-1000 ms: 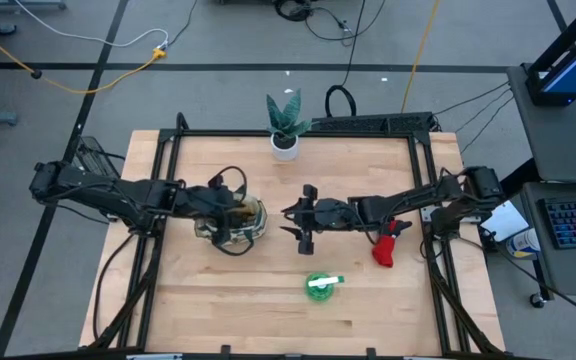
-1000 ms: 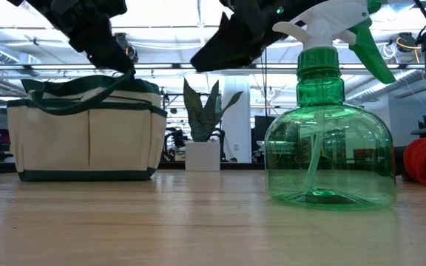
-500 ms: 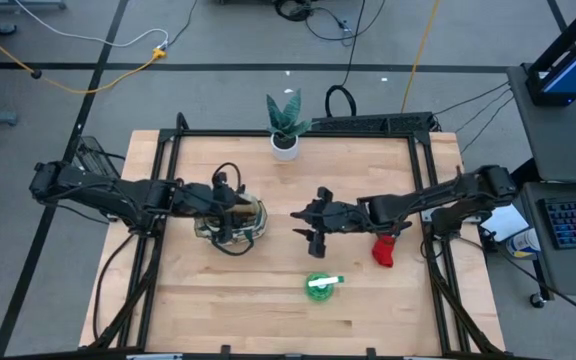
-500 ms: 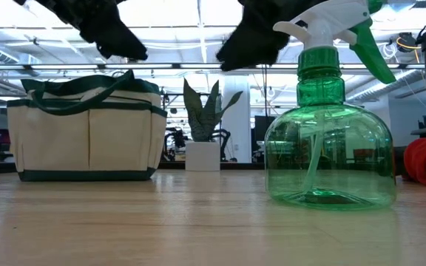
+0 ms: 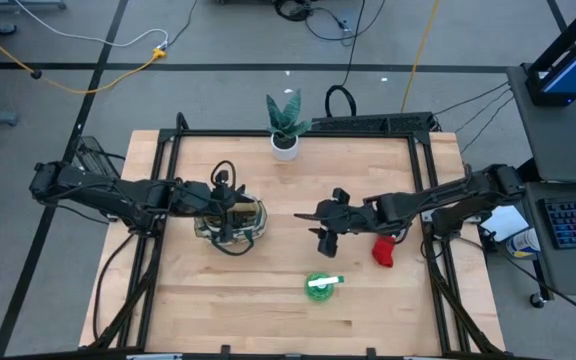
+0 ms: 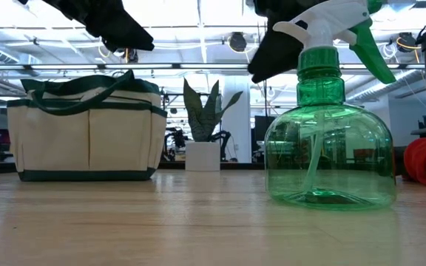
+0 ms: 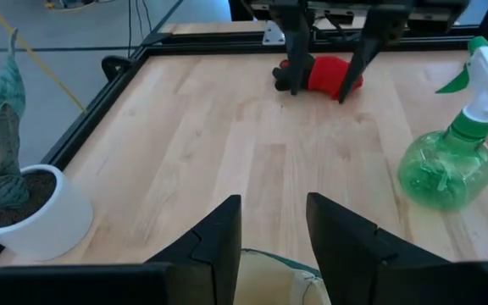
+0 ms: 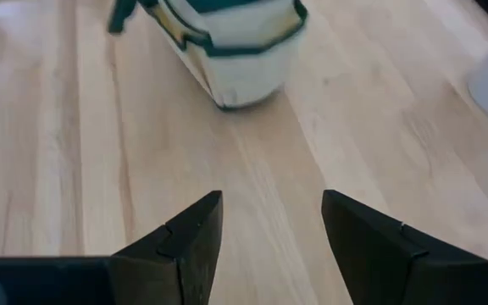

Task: Pick & Place Garden tools in Gardening bag
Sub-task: Put the red gloves into the white gardening bag

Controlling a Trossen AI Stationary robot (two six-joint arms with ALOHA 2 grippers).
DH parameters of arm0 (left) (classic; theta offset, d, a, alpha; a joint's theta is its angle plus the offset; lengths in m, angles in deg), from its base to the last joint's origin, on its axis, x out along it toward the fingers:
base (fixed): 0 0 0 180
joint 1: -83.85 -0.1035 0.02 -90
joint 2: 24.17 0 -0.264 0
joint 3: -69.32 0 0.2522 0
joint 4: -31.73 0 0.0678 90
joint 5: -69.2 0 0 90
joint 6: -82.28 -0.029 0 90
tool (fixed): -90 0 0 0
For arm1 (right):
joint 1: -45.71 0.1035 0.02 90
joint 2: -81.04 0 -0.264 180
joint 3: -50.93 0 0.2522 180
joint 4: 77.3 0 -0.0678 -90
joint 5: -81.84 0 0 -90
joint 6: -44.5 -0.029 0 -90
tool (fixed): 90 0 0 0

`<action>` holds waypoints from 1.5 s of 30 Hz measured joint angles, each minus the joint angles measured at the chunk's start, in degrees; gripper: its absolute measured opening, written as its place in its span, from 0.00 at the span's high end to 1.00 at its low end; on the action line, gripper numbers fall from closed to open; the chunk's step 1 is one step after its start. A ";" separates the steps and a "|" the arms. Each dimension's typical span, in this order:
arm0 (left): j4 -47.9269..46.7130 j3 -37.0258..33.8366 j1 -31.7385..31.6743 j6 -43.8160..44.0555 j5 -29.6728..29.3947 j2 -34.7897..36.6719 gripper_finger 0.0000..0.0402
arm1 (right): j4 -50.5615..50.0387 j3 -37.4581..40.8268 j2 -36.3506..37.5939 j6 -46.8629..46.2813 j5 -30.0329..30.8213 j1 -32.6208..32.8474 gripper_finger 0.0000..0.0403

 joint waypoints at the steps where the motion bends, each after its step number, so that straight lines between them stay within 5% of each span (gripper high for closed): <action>1: -0.02 0.00 0.00 0.02 0.00 0.00 0.65 | -0.77 0.00 0.30 -0.99 -0.05 0.02 0.51; 20: -0.09 0.00 0.01 0.15 0.02 -0.02 0.65 | -24.42 0.00 5.01 -20.04 -0.41 0.58 0.51; 45: -0.09 0.00 0.00 -0.35 0.04 -0.02 0.65 | -40.35 0.00 4.99 -39.66 -0.54 5.97 0.51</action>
